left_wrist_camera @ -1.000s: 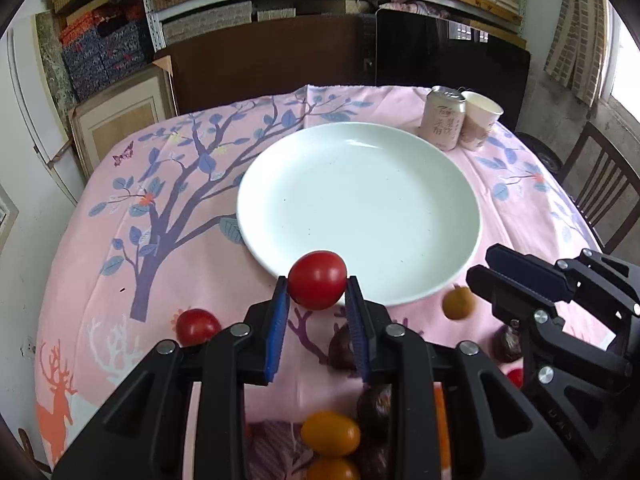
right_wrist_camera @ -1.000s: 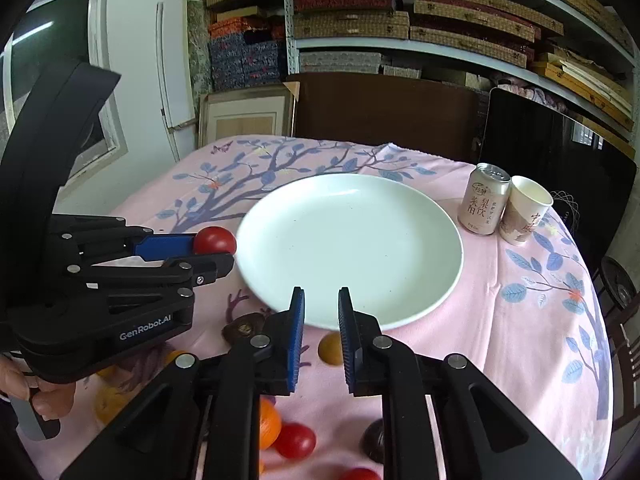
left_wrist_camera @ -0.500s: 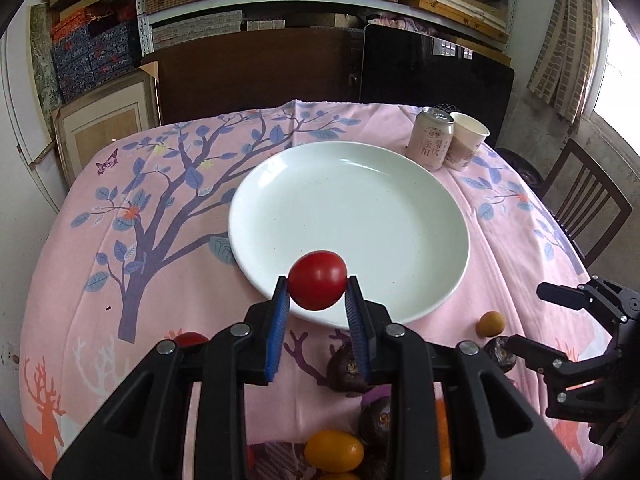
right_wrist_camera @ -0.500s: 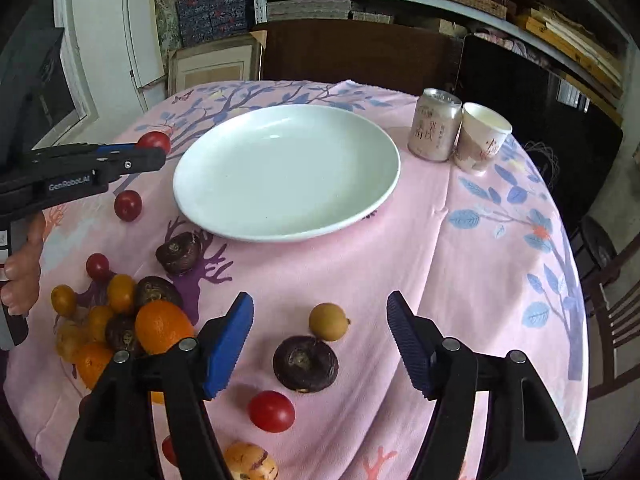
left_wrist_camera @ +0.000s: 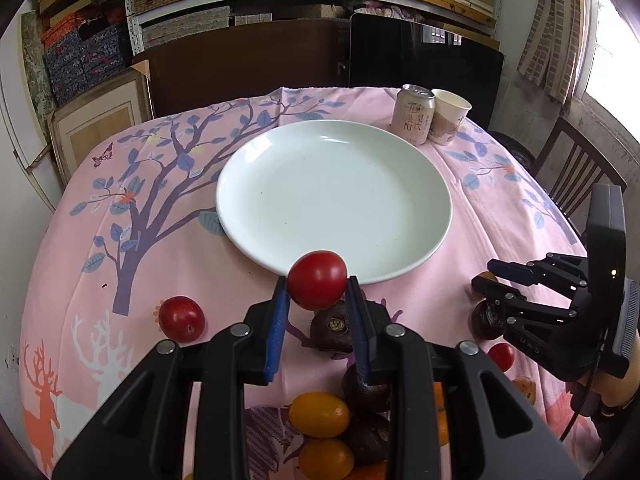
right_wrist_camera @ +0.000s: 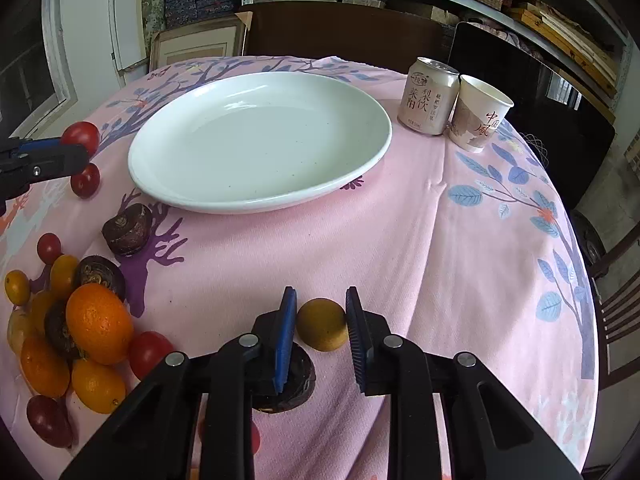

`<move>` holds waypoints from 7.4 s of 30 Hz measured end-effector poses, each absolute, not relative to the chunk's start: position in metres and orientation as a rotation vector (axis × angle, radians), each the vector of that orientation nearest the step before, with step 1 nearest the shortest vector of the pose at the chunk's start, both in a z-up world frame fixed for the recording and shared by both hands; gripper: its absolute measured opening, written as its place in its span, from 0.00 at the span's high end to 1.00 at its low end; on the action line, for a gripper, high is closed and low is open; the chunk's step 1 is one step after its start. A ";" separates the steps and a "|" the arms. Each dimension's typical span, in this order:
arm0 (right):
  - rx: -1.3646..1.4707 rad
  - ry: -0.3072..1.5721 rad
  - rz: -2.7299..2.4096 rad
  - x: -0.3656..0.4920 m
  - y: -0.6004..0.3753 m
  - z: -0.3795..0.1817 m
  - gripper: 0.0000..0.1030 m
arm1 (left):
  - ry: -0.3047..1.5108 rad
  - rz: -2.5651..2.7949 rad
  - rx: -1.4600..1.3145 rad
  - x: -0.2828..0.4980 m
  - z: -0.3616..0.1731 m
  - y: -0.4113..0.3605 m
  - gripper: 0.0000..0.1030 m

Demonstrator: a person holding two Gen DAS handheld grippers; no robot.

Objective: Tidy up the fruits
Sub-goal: 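Carry both fruits onto the white plate and open both grippers, then grasp the pale brown pear with the right gripper while the left gripper grasps the pale yellow grapefruit, then carry the pear and grapefruit onto the white plate and open both grippers, then grasp a red tomato with the right gripper while the left gripper grasps a tangerine, then carry the tomato and tangerine onto the white plate and open both grippers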

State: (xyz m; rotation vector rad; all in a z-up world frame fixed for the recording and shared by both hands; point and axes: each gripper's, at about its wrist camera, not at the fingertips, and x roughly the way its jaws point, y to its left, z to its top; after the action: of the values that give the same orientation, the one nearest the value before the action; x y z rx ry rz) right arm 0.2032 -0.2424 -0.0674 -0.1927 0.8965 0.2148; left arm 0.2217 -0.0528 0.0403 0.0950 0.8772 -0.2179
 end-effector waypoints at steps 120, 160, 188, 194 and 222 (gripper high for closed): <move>-0.083 0.727 0.371 0.237 -0.196 -0.025 0.62 | 0.938 -0.140 0.050 0.283 0.019 -0.051 0.65; -0.138 0.898 0.432 0.071 -0.193 -0.076 0.36 | 0.861 0.002 0.065 0.079 0.013 0.043 0.24; -0.080 0.729 0.439 0.064 -0.216 -0.030 0.71 | 0.909 -0.085 0.054 0.102 0.019 0.021 0.64; -0.107 0.567 0.388 0.088 -0.226 0.026 0.71 | 0.782 -0.152 0.047 0.134 0.075 -0.018 0.64; -0.095 0.736 0.340 0.249 -0.203 -0.036 0.40 | 0.865 -0.032 0.136 0.287 0.015 -0.060 0.27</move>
State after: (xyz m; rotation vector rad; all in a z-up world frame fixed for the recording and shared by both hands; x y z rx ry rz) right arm 0.2488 -0.2025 -0.0358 -0.0949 0.7361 0.3399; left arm 0.2869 -0.0600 0.0148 0.1360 0.8651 -0.0316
